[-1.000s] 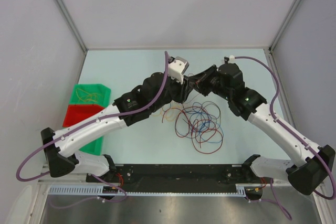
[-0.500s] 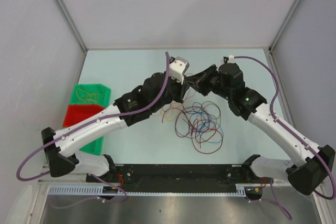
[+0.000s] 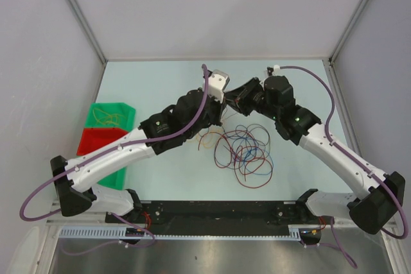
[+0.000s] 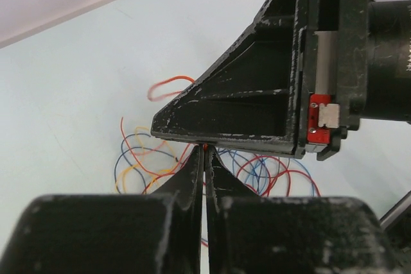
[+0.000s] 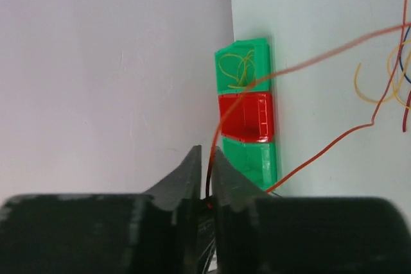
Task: Untangle the cables
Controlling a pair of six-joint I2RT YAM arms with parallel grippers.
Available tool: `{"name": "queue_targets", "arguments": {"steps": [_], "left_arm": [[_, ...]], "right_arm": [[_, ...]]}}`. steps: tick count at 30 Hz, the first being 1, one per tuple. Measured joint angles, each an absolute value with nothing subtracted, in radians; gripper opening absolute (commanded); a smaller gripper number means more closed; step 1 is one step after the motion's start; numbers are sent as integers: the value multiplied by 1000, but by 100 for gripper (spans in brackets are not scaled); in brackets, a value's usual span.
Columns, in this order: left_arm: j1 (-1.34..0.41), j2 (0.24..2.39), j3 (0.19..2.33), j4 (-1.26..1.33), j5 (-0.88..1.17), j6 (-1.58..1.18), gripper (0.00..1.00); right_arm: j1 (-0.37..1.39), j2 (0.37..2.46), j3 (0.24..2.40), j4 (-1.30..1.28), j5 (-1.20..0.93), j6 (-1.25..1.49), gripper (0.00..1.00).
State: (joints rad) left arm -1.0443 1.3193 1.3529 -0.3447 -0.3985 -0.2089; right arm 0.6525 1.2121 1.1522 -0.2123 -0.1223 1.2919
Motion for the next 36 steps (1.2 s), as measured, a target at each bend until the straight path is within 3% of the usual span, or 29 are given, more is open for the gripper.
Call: {"name": "queue_targets", "arguments": {"steps": [1,3,9,19,27,36], "left_arm": [[-1044,1319,1358,-357,-408,-209,0],[-1045,1319,1372,-383,-429,-208,0],[-1050,1319,1452,-468,-522,-209,0],[-946,1312,1563,-546,-645,-183,0],[-822,1253,1669,-570,-693,-145,0],[-693,1159,1678,-619,-762,-126,0]], "right_arm": [[653,1214,1153,-204,-132,1282,35],[653,1215,1153,-196,-154,1262,44],[652,1215,1156,-152,-214,1211,59],[649,1145,1160,-241,-228,1097,61],[630,1026,1160,-399,-103,969,61],[600,1056,1160,-480,-73,879,59]]}}
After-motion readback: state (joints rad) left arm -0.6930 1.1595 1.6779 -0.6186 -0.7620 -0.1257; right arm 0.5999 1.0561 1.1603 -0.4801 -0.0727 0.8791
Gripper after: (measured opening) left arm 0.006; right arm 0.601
